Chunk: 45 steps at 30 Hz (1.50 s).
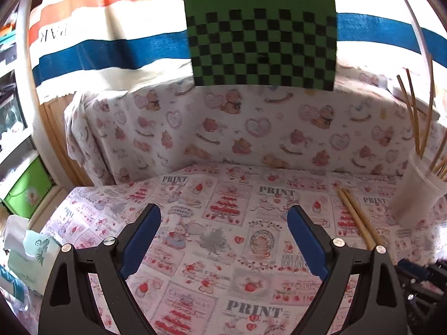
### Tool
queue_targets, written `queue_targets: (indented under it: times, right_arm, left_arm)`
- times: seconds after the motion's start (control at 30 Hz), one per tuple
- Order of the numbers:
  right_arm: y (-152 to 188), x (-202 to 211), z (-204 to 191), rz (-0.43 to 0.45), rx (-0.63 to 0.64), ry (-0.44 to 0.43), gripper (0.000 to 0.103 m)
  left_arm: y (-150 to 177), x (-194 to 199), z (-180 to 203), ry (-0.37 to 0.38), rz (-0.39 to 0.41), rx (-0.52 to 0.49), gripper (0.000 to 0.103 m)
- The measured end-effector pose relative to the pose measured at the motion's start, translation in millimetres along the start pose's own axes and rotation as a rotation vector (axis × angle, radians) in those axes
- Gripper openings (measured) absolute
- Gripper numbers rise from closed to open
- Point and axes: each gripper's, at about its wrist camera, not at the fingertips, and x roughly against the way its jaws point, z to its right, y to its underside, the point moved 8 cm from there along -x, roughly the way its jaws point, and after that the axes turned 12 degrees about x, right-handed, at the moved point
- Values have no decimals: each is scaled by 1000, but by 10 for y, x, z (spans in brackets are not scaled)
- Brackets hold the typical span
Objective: Organize utensils
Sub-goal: 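Move both open grippers back to the remaining chopsticks on the cloth, then grasp one chopstick each with the left and right grippers and lift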
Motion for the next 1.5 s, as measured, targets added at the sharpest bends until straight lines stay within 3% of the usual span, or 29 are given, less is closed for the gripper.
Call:
queue_targets:
  times: [0.07, 0.13, 0.2, 0.4, 0.5, 0.6, 0.67, 0.73, 0.87, 0.97, 1.0, 1.07, 1.17, 1.23, 1.27, 1.37, 1.5]
  right_arm:
    - [4, 9, -61, 0, 3, -22, 9]
    - [11, 26, -152, 14, 13, -11, 9]
    - [-2, 33, -276, 31, 46, 7, 8]
    - [-3, 90, -448, 50, -33, -258, 7]
    - [-9, 158, -359, 89, -31, -165, 7]
    - [-23, 259, -175, 127, -59, -54, 7]
    - [-29, 311, -20, 143, -110, -24, 7]
    - [-39, 369, 125, 164, -149, -7, 7]
    - [-32, 497, 345, 211, -198, 2, 7]
    - [-131, 545, 403, 258, -216, -5, 7]
    - [-153, 570, 413, 274, -215, -3, 7]
    - [-174, 627, 418, 299, -203, 7, 7]
    - [-223, 685, 353, 323, -195, 4, 7]
    - [-237, 761, 358, 357, -202, 10, 7]
    - [-252, 810, 361, 382, -206, 22, 7]
    - [-272, 990, 384, 465, -207, 62, 7]
    - [-285, 1185, 409, 544, -213, 63, 7]
  left_arm:
    - [22, -37, -68, 8, -71, 38, 91]
    - [46, -43, -94, 66, -134, 84, 91]
    - [48, -40, -132, 82, -157, 114, 91]
    - [127, -131, -160, 57, -193, 120, 91]
    - [198, -156, -140, 73, -229, 122, 91]
    - [305, -201, 9, 98, -277, 51, 91]
    - [431, -208, 151, 138, -331, 1, 91]
    - [549, -226, 236, 201, -414, 27, 91]
    - [623, -276, 158, 162, -464, 74, 89]
    - [689, -293, 148, 187, -522, 101, 76]
    - [706, -299, 156, 197, -532, 102, 67]
    - [709, -315, 172, 180, -512, 60, 63]
    - [735, -302, 217, 131, -477, -10, 49]
    - [741, -285, 245, 148, -476, -24, 26]
    - [746, -280, 266, 165, -485, -17, 20]
    - [690, -342, 191, 129, -467, -8, 16]
    - [686, -380, 261, 112, -432, -107, 16]
